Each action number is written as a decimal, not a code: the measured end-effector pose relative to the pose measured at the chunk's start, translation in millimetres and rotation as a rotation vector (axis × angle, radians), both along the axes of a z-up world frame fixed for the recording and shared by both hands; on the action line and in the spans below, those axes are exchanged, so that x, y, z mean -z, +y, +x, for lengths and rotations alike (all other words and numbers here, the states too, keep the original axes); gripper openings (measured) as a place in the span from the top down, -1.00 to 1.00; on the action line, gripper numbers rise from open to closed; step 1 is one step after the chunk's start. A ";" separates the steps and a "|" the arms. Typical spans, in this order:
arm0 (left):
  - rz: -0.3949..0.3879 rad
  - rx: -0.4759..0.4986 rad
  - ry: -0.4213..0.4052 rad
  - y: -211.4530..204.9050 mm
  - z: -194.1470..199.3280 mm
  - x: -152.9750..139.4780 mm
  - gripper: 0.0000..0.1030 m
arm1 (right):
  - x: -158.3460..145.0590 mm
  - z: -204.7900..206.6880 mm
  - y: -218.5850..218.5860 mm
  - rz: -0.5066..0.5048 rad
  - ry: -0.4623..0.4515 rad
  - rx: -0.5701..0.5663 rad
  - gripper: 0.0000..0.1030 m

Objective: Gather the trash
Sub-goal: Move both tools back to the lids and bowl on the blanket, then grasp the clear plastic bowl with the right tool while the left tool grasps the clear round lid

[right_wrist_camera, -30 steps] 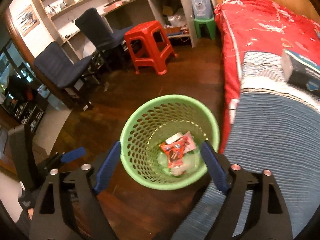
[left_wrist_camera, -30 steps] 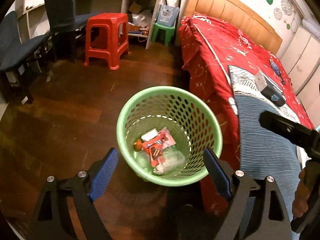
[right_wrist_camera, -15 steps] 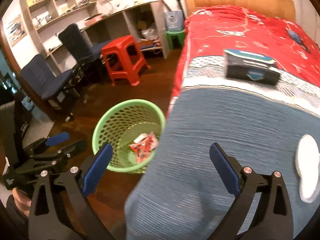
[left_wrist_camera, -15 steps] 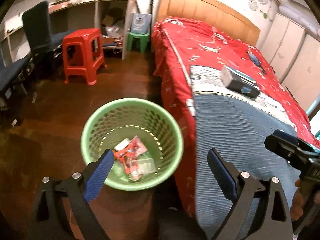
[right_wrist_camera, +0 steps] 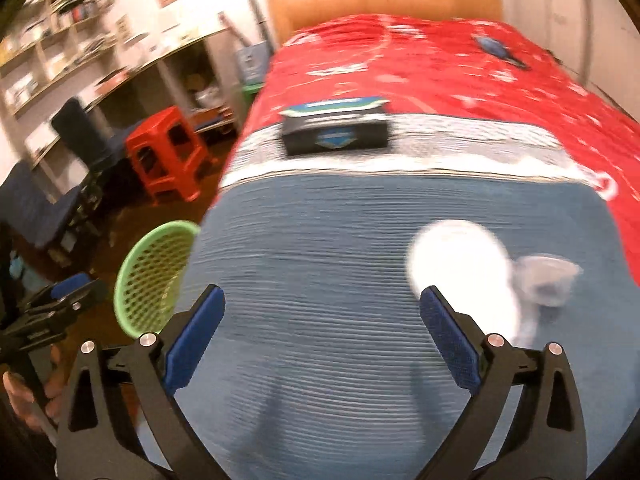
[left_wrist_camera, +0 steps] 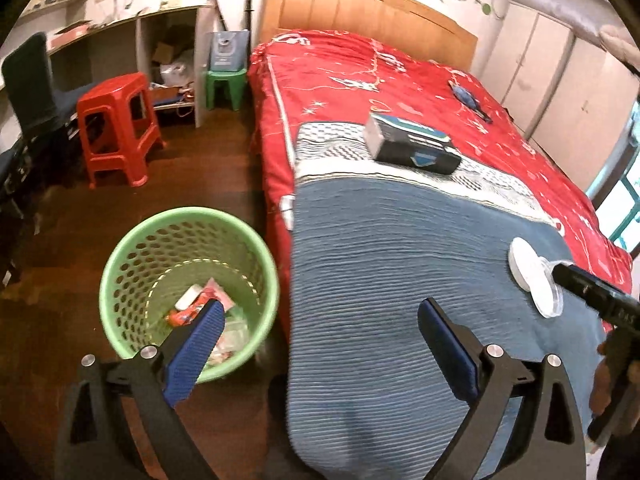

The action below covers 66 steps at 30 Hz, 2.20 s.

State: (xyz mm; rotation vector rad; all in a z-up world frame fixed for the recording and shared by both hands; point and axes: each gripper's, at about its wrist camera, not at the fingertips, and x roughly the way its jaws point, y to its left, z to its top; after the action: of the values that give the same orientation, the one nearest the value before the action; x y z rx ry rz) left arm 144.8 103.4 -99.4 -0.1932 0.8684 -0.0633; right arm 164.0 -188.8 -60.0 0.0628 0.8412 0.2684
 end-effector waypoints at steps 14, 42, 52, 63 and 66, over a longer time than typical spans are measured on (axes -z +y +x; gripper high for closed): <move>0.024 0.073 0.026 -52.4 9.4 4.1 -0.83 | 18.6 17.7 -159.3 0.086 0.094 0.321 -0.88; 0.097 0.428 0.024 -184.0 22.0 2.4 -0.86 | 53.6 50.8 -199.9 0.297 0.215 0.353 -0.26; 0.134 0.683 -0.009 -268.4 33.1 3.5 -0.86 | 22.6 24.0 -221.7 0.269 0.146 0.340 -0.26; 0.251 0.829 -0.009 -326.1 61.3 26.1 -0.86 | 6.4 0.3 -232.9 0.264 0.109 0.313 -0.26; 0.267 0.853 0.004 -334.0 69.1 32.7 -0.86 | 5.7 -2.3 -234.1 0.263 0.105 0.308 -0.26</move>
State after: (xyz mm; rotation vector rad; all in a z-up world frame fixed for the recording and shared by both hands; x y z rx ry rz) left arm 213.9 -230.6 -132.1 0.4388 0.9032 -0.7371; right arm 161.7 -423.0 -65.7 0.4517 0.8834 0.0846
